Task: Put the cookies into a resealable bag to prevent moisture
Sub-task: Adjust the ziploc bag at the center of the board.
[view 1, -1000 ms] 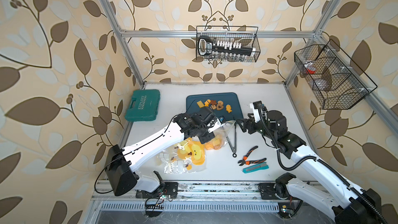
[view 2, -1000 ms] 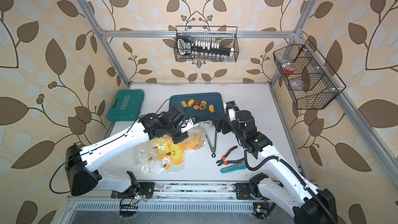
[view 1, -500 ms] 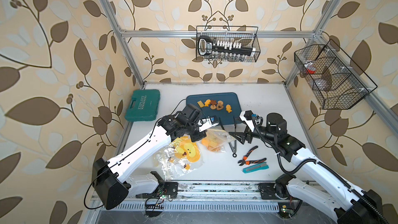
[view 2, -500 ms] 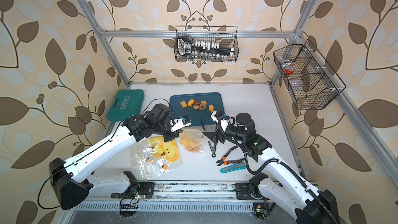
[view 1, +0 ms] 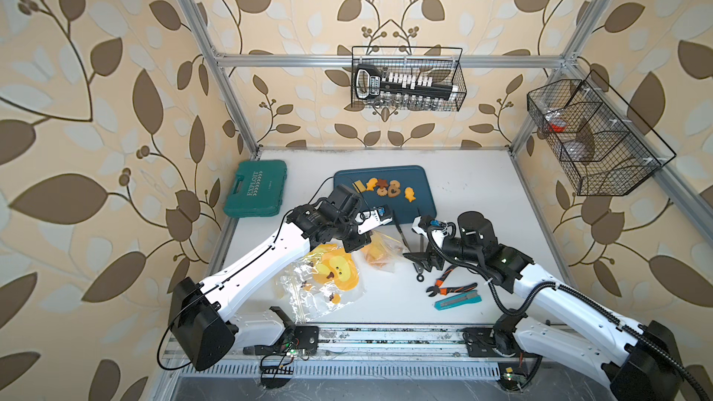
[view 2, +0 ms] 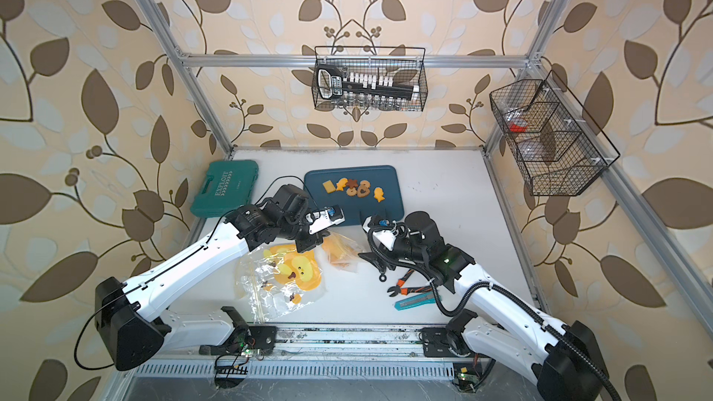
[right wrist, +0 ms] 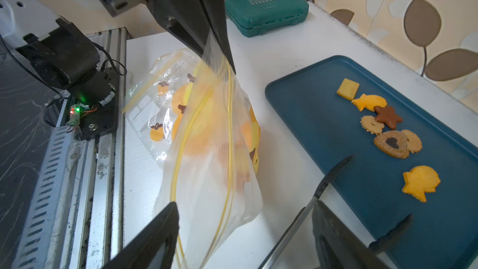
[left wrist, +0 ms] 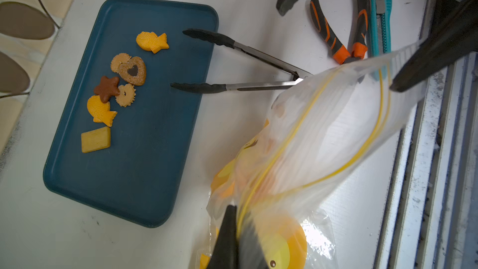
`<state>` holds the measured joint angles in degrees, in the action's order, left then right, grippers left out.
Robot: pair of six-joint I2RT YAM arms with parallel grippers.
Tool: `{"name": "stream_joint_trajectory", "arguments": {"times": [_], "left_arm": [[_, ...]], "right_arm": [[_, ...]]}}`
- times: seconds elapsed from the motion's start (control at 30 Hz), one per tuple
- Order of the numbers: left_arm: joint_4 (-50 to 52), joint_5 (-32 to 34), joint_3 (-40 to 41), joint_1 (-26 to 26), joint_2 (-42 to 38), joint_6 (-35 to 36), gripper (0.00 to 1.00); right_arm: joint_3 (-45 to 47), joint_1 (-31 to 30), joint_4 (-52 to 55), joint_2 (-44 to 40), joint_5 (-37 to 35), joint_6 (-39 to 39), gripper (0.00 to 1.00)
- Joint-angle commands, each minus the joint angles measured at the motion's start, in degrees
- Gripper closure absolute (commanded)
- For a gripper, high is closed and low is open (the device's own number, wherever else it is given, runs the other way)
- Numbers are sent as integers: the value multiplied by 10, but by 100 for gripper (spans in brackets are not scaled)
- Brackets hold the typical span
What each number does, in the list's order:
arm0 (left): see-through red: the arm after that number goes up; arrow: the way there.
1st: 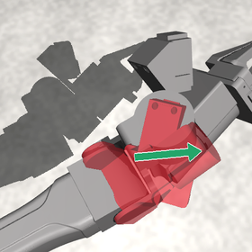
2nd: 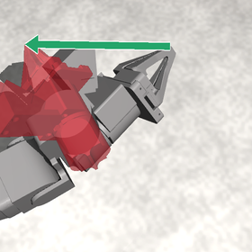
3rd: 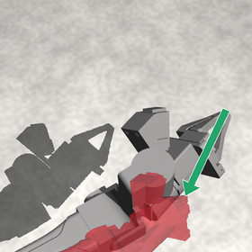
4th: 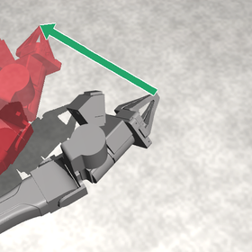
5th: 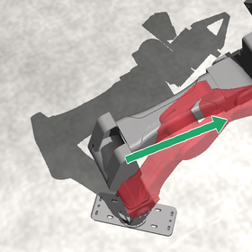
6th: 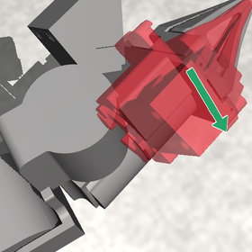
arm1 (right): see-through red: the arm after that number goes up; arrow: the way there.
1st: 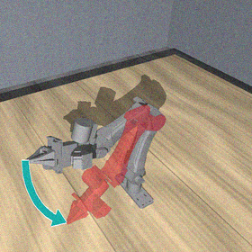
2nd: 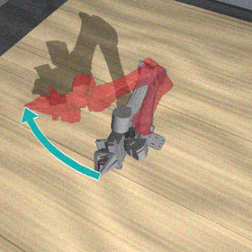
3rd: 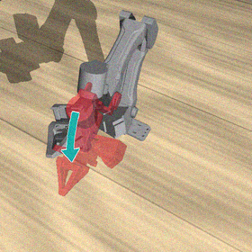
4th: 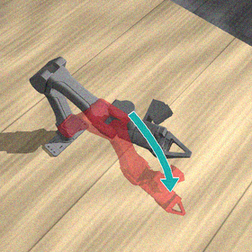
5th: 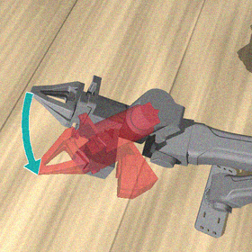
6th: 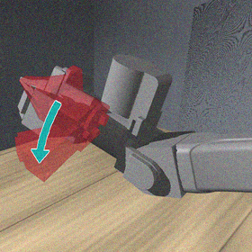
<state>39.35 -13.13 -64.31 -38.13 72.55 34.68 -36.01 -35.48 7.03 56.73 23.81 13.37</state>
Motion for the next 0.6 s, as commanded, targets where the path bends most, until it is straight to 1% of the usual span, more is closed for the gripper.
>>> {"name": "stream_joint_trajectory", "arguments": {"times": [0.0,0.17,0.3,0.37,0.47,0.57], "left_arm": [[-27,-13,5,9,8,6,100],[-32,-14,5,16,21,2,100],[-31,-15,2,17,32,0,100],[-32,-16,2,18,34,0,100],[-32,-16,0,19,38,-1,100],[-31,-15,-1,20,38,-2,100]], "right_arm": [[-1,-17,23,-1,-17,-8,20],[26,-58,-8,-56,-78,-33,22],[39,-73,-8,-90,-124,-58,23],[43,-74,1,-93,-126,-63,23],[37,-82,15,-75,-127,-59,23],[36,-107,9,-63,-171,-56,23]]}}
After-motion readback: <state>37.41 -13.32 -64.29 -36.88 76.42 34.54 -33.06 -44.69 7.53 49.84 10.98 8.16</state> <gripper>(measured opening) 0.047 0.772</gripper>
